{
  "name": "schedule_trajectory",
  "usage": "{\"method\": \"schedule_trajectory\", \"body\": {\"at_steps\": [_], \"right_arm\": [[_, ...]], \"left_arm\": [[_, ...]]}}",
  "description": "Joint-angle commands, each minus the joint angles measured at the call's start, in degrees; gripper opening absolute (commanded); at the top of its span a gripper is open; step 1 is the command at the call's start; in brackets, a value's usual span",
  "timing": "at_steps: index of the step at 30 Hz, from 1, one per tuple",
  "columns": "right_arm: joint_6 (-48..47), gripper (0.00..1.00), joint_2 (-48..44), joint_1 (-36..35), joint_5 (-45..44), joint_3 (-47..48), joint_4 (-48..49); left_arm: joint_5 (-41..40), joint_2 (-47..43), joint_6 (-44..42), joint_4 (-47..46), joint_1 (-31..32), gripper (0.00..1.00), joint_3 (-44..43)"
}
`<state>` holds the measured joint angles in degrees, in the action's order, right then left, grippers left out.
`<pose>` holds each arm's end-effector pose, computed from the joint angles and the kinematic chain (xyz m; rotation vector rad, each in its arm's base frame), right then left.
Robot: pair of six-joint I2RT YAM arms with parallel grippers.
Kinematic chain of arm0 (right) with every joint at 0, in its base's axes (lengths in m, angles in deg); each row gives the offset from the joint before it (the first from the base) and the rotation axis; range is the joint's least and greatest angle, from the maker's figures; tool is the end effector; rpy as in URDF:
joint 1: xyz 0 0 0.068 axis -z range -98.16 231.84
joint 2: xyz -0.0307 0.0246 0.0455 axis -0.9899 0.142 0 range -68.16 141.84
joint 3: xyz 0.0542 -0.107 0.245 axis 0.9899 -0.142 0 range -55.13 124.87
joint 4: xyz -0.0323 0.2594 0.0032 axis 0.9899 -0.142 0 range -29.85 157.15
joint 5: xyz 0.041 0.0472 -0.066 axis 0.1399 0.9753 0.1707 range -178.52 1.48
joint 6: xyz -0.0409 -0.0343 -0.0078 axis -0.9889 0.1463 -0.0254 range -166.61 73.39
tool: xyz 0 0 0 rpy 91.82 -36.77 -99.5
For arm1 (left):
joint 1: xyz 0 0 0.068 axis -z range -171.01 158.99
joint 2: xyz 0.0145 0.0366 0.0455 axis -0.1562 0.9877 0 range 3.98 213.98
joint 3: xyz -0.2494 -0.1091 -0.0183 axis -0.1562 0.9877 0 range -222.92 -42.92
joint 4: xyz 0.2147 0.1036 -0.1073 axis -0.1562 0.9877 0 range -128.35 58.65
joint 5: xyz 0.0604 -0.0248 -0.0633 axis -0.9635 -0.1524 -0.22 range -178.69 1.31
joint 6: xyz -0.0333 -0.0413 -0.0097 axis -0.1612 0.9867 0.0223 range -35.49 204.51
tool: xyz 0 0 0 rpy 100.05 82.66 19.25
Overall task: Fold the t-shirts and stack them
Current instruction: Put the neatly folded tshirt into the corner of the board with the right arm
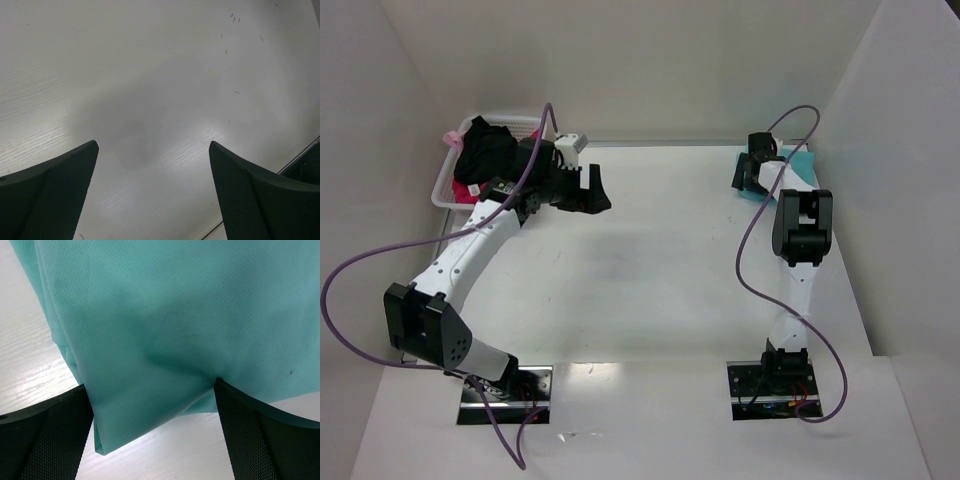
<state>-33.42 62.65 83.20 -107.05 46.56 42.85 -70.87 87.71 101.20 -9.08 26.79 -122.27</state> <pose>0.4995 -0.0232 0.1599 0.4430 2.4217 -0.3151 0.3107 -0.1113 0.3572 0.2060 2.1960 -0.6781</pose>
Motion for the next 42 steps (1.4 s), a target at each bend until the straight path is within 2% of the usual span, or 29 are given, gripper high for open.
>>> {"method": "schedule_trajectory", "body": {"at_steps": [1,6,13,24,28,30,36,41,42], "right_arm": [[-2.55,1.00,2.35,1.01,-5.03,2.37,-1.99],[-3.25,1.00,2.35,2.93,-2.31,4.22,-1.99],[-4.49,1.00,2.35,3.99,-3.36,5.80,-3.30],[-2.56,1.00,-1.42,4.61,11.04,4.75,-0.85],[0.51,1.00,-8.96,4.08,20.17,2.64,2.05],[2.97,1.00,-12.13,4.08,22.03,1.76,3.37],[6.06,1.00,-26.46,3.03,25.64,-3.77,7.24],[6.05,1.00,-37.00,1.97,24.94,-9.64,5.49],[6.67,1.00,-41.46,1.97,25.55,-11.23,6.01]], "left_arm": [[0.11,0.73,0.01,-1.50,-0.22,0.99,-0.89],[0.11,0.74,0.01,-1.50,-0.22,0.99,-1.51],[0.11,1.27,0.01,-1.50,-0.22,0.99,-2.04],[0.63,1.79,0.01,-1.50,-0.22,0.99,-2.56],[0.63,1.79,0.53,-3.17,-0.22,0.99,-2.56],[0.63,1.79,0.54,-3.17,-0.22,0.99,-2.56],[-4.72,0.12,0.54,-3.79,-0.22,0.99,-3.61],[-6.66,-3.56,-0.52,-3.88,-0.22,0.99,-3.36],[-6.66,-5.22,-0.52,-4.49,-0.22,0.99,-2.31]]}}
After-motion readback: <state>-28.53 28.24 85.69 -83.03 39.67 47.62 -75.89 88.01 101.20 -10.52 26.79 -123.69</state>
